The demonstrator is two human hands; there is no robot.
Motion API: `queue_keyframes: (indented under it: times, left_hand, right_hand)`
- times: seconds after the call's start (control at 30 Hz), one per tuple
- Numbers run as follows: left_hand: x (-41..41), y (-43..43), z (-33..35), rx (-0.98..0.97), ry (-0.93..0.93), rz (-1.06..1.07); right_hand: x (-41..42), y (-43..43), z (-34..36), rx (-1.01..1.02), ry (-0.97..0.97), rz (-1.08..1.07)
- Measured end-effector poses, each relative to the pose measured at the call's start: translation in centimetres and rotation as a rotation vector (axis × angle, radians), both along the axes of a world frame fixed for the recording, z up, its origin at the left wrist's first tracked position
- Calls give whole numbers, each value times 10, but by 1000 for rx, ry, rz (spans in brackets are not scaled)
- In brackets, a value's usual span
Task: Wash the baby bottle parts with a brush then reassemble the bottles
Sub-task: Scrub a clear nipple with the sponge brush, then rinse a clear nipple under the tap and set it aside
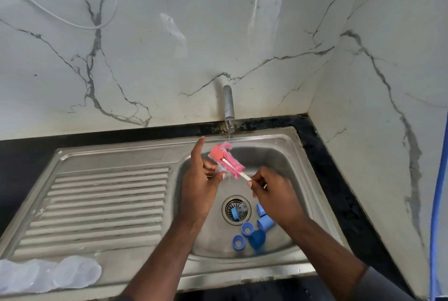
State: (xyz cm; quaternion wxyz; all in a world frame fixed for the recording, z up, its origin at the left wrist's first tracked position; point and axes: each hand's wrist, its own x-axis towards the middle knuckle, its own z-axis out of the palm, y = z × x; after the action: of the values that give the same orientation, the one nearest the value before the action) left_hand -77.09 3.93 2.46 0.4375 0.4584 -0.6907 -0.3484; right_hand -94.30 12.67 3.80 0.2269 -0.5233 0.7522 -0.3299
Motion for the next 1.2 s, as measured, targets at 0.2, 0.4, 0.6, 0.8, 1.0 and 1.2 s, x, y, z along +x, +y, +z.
queue_keyframes:
  times: [0.2,0.4,0.6,0.8,1.0,1.2]
  left_hand:
    - [7,-14,-12,187,63,-120]
    - [4,-20,-9,469,226,-309]
    - [9,-32,-20,628,497,-203]
    - [-13,-9,-39,707,283,-254]
    - [-90,34,-52,833,198,-402]
    - [-147,64,-59,906,109,-556]
  right_hand:
    - [-9,15,-4,-7,-71,13]
    - [-16,-1,-8,-56,-54,31]
    - [-30,13,-21,-23,-34,45]
    - [-43,30,-37,48,17,-74]
    - [-75,53,-56,63,103,-302]
    - [-121,80,-70,160,217,-548]
